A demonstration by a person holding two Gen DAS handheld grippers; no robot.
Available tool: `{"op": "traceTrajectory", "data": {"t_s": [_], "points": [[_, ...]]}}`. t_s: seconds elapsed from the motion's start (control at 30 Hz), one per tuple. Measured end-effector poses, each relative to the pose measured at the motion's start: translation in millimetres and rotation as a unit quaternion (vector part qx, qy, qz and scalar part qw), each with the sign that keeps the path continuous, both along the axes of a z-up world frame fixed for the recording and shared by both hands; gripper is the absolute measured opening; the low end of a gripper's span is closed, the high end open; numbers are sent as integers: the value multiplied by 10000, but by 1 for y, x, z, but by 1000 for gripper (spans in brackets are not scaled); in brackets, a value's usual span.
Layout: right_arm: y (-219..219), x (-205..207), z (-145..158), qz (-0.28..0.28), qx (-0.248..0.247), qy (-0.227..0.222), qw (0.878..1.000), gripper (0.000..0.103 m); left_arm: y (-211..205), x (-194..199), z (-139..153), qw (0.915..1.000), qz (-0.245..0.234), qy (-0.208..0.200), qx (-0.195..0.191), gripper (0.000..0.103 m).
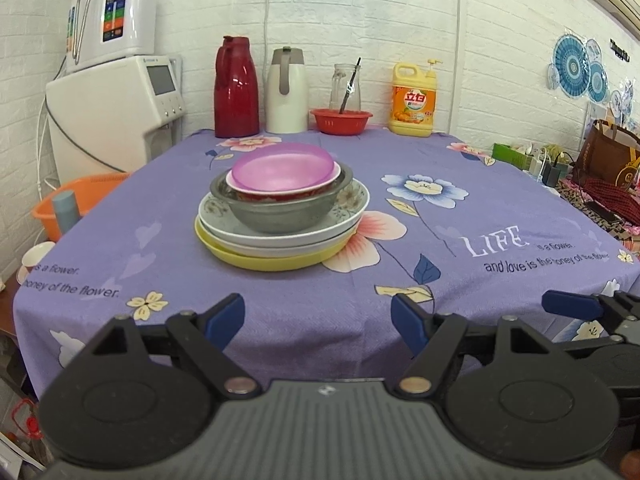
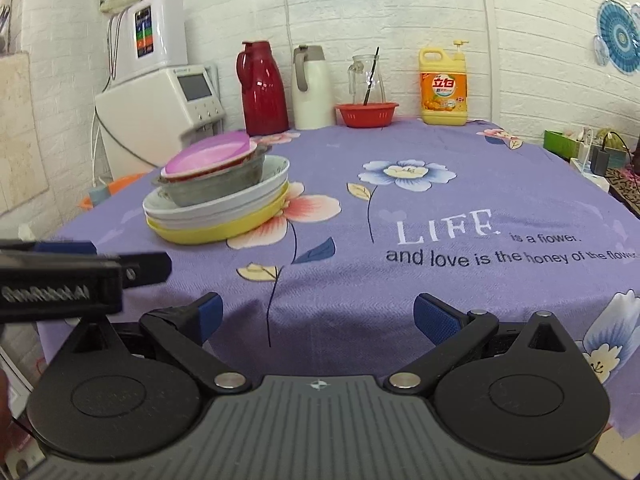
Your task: Organize plates and bowls
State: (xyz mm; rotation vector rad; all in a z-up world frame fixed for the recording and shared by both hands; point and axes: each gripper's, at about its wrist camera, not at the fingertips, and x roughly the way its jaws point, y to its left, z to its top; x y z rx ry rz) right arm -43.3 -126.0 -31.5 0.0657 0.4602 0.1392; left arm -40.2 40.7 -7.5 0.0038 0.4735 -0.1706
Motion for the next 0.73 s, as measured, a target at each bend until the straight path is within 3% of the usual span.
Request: {"op": "traceTrajectory", "data": {"t_s": [0.2, 0.47, 0.73], "points": [[12, -14, 15, -231, -482, -301, 9981, 103, 2, -4, 9, 9999, 101, -111, 67, 74], [-3, -10, 14, -450, -88, -148, 9988, 103, 2, -10, 15, 9992, 125, -345, 177, 74], [-1, -11, 12, -401, -140, -169, 9990, 103, 2, -11, 14, 9994, 17, -330, 81, 74]]}}
